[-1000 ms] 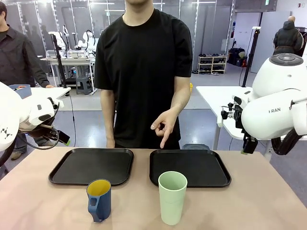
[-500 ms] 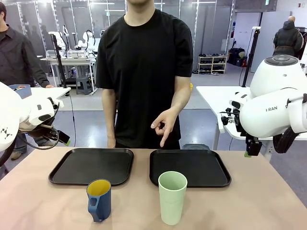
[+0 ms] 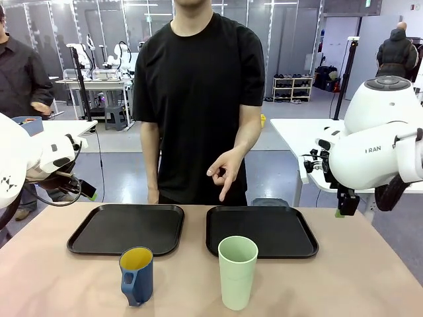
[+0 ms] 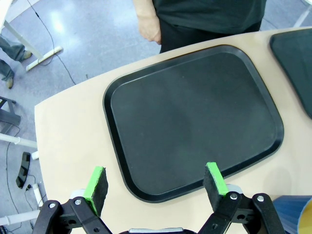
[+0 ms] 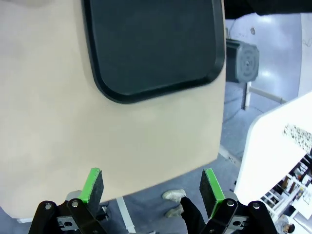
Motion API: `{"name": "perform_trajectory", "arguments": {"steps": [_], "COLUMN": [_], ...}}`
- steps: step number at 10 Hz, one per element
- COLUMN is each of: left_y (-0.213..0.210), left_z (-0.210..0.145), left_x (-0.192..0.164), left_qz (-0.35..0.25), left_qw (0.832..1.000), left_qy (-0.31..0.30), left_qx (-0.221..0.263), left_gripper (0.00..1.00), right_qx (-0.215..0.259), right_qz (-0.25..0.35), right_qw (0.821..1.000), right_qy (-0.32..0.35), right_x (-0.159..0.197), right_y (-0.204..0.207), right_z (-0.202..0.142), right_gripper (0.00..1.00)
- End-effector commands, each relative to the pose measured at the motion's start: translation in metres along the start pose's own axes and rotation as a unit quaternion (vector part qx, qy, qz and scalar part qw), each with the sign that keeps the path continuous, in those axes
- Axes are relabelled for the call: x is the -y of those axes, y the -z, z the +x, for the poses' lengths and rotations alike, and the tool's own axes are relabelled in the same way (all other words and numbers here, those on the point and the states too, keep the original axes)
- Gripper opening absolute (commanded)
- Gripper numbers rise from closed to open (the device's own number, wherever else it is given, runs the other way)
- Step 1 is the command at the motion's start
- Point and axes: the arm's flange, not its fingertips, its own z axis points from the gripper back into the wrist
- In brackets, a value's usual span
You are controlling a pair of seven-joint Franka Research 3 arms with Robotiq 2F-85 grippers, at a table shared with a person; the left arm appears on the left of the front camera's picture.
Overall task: Sort and store the cups by type.
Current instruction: Pick up the Reusable plastic cup.
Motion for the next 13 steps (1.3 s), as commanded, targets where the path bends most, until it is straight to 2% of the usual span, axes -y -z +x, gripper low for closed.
{"name": "perform_trajectory", "arguments": {"steps": [1, 2, 4, 5, 6, 9, 12, 13], "left_y": [0.000, 0.000, 0.000, 0.000, 0.000, 0.000, 0.000, 0.000], "left_z": [0.001, 0.001, 0.001, 0.001, 0.001, 0.001, 0.001, 0.001], "left_x": [-0.001, -0.001, -0.001, -0.001, -0.001, -0.001, -0.001, -0.001], "left_qz": [0.002, 0.002, 0.002, 0.002, 0.002, 0.002, 0.002, 0.002], "left_qw": [1.000, 1.000, 1.000, 1.000, 1.000, 1.000, 1.000, 1.000], "left_qy": [-0.002, -0.002, -0.002, -0.002, -0.002, -0.002, -0.002, -0.002], "left_qx": [0.001, 0.001, 0.001, 0.001, 0.001, 0.001, 0.001, 0.001], "left_gripper": [1.00, 1.00, 1.00, 1.00, 1.00, 1.00, 1.00, 1.00], "right_qx": [0.087, 0.123, 0.164, 0.212, 0.271, 0.453, 0.543, 0.568], "right_qz": [0.042, 0.059, 0.084, 0.103, 0.121, 0.158, 0.122, 0.145], "right_qw": [0.995, 0.990, 0.982, 0.970, 0.953, 0.877, 0.830, 0.810], "right_qy": [-0.025, -0.034, -0.047, -0.055, -0.058, -0.044, -0.025, -0.021], "right_x": [-0.002, -0.007, -0.016, -0.021, -0.026, -0.036, -0.039, -0.040], "right_y": [0.017, 0.024, 0.044, 0.053, 0.063, 0.098, 0.125, 0.131], "right_z": [-0.005, -0.009, -0.013, -0.011, -0.010, -0.001, 0.003, 0.002], "right_gripper": [1.00, 1.00, 1.00, 1.00, 1.00, 1.00, 1.00, 1.00]}}
